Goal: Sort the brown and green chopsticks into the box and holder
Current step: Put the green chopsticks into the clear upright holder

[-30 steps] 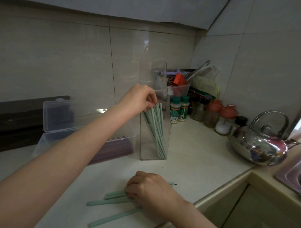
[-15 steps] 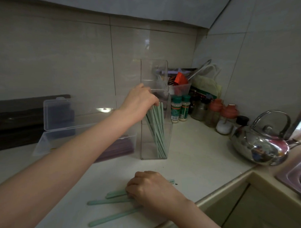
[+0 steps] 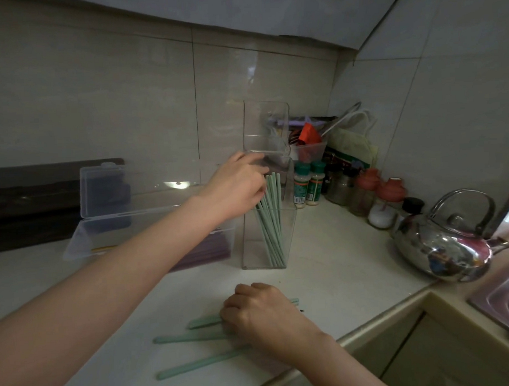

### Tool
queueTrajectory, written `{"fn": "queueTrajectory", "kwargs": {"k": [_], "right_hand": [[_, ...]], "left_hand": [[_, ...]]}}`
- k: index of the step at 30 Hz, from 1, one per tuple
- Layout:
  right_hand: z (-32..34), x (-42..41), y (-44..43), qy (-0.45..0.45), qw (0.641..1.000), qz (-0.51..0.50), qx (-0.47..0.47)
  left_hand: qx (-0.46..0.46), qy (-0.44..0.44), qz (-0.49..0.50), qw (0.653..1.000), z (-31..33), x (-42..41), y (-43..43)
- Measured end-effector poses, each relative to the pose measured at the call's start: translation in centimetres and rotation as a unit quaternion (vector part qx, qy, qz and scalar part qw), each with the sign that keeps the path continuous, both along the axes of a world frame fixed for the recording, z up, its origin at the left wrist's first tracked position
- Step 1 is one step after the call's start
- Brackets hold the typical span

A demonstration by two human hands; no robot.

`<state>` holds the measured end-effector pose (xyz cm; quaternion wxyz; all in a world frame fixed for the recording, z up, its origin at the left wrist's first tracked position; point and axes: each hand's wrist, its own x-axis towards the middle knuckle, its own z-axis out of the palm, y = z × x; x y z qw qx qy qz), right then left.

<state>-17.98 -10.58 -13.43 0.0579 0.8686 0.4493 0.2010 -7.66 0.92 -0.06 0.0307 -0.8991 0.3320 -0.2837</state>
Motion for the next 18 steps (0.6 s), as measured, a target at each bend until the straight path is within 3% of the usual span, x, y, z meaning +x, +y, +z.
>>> {"fn": "queueTrajectory", "kwargs": {"k": [5,10,16,18], "right_hand": [[0.4,0.2,-0.1,0.018,0.993,-0.018,0.118],[2.3,1.1,-1.4,0.07,0.966,-0.059,0.242],[6.8,2.1,-3.2,0.12,0.904,-0.091,0.4],[8.4,2.5,-2.8,0.108,0.909,-0.077,0.394]], "left_hand": [[-0.102,-0.027,-0.056,0.993,-0.2,-1.7,0.4],[-0.283,-0.031,-0.102,0.953,-3.1,-6.6,2.8],[-0.327,0.19,-0.058,0.924,-10.8,-10.4,7.3],[-0.342,0.233,-0.039,0.909,-12.6,-10.5,8.1]]}}
